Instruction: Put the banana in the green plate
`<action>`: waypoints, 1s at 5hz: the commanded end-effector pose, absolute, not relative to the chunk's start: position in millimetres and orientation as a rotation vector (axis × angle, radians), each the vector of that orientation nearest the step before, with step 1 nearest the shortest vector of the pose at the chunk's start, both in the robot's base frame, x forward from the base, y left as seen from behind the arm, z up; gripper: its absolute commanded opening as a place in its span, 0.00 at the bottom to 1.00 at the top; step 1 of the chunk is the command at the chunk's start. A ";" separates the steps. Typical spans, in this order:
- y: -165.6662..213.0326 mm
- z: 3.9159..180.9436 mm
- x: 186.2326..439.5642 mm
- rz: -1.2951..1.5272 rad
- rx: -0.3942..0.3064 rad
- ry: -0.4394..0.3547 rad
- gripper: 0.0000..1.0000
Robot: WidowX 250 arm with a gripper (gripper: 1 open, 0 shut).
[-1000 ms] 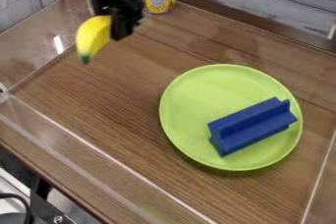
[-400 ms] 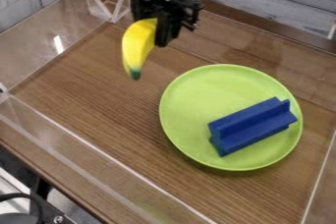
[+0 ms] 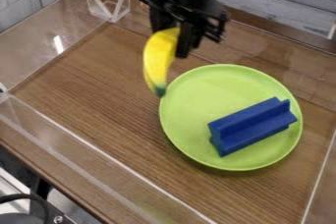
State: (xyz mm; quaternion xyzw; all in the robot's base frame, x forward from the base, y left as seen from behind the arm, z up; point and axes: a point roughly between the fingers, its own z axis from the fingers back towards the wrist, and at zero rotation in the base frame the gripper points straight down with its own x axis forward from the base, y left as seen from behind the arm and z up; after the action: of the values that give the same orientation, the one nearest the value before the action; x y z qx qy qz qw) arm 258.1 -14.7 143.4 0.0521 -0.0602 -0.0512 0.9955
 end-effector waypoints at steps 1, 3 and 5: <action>-25.3 149.1 261.5 -0.082 0.106 -0.170 0.00; -29.9 127.7 260.1 -0.049 0.110 -0.170 0.00; -27.9 102.4 260.4 -0.053 0.105 -0.186 0.00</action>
State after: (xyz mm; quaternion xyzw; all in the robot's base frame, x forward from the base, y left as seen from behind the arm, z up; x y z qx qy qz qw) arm 256.3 -28.5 95.4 0.0541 -0.0784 -0.0276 0.9951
